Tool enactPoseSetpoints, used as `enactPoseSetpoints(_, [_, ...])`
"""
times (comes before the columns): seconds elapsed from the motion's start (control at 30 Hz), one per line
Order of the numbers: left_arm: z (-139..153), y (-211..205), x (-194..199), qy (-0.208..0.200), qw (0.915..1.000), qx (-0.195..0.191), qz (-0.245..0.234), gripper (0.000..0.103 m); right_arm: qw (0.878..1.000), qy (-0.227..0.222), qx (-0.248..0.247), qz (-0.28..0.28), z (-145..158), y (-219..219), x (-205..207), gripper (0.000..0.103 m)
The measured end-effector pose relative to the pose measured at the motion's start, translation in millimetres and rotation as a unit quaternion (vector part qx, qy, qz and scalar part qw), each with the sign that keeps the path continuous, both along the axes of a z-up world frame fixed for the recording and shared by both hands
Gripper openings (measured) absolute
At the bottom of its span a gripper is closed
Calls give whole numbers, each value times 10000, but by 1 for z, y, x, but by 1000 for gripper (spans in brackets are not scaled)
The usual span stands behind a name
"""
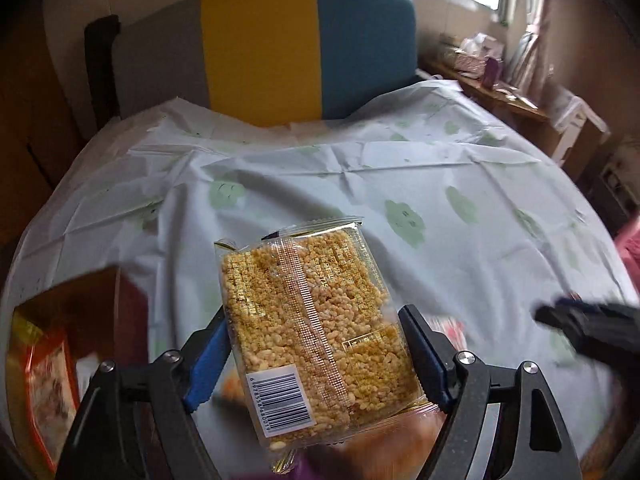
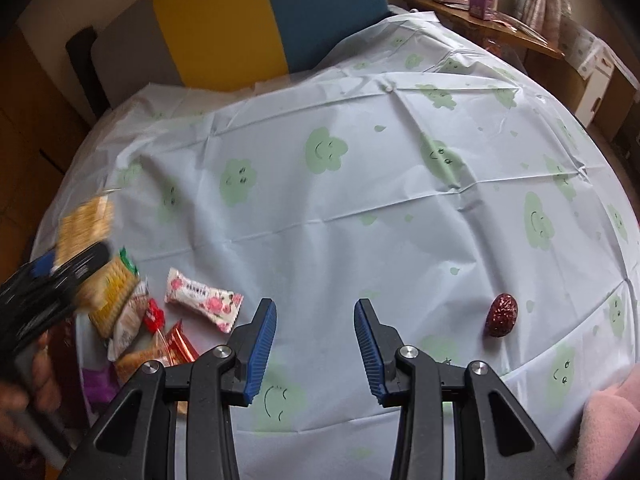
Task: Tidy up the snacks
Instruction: 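Lift the cracker pack with the left gripper while the right gripper grasps the pink candy bar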
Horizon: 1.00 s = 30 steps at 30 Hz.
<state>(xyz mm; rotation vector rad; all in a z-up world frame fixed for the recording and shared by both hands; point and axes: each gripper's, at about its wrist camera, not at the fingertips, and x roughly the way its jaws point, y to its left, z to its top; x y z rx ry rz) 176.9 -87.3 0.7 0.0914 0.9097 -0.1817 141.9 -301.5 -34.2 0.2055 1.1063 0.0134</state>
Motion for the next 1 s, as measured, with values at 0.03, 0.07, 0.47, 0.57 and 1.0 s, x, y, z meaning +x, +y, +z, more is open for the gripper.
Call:
enactPoseSetpoints(0.03, [3,3,-12,-48,10000,-23,-59,81,10000,19,-35,27,-1,2,0,41])
enactPoseSetpoints(0.07, [5,7,-29,-118,9998,-33,-148,81,10000,41,-52,55,-2,3,0,41])
enactPoseSetpoints(0.47, [-24,30,-167,-213,9953,196,-922,81,9983,149,230,524,-7,20,-2,41])
enactPoseSetpoints(0.57, [-44,39,-178,39,9960,198,-866,81,9920,279,568,1089,-10,40,-4,41])
enactPoseSetpoints(1.0, [-77,67,-174,372,9978,-62,-539,81,9911,362,-227,1262,-23,67,-13,30])
